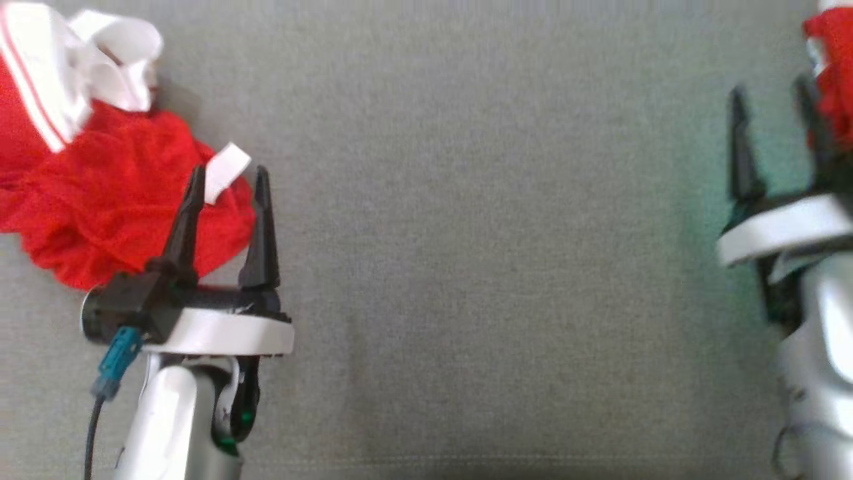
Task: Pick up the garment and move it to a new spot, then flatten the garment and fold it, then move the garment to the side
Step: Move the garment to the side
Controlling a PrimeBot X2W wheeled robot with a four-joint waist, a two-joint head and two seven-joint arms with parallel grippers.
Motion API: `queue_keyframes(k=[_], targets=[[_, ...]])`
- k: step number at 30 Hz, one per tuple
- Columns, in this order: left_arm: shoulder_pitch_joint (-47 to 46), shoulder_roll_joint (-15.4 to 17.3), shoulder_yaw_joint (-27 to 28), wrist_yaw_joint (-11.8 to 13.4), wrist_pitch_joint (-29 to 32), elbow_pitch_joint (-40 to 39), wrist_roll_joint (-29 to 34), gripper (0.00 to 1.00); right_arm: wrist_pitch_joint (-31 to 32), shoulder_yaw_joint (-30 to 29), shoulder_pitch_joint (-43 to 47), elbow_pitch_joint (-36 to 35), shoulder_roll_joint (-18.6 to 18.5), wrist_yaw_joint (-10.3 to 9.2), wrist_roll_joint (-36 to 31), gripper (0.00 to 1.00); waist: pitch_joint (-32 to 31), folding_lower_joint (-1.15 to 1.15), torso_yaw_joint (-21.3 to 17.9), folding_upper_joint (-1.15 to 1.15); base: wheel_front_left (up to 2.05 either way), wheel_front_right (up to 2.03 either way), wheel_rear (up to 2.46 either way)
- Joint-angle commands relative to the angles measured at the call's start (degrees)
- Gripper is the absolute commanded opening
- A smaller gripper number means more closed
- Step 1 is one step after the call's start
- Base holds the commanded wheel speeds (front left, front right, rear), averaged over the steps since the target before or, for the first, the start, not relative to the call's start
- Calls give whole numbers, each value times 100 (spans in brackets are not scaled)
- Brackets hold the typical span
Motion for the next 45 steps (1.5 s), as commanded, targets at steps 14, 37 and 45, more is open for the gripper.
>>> queue_keyframes(k=[14, 37, 45], targets=[[1137, 38, 381, -130, -28, -180, 203, 100, -297, 103, 2025, -1269, 935, 37, 374, 100, -1670, 0, 283, 0, 0, 0, 0], [2037, 38, 180, -229, -28, -210, 506, 100, -298, -58, 3574, -1567, 1142, 37, 353, 100, -2592, 0, 365, 0, 0, 0, 0], [2046, 38, 214, -258, -28, -177, 517, 100, -298, -18, 3607, -1515, 1142, 37, 395, 100, -2666, 0, 329, 0, 0, 0, 0]])
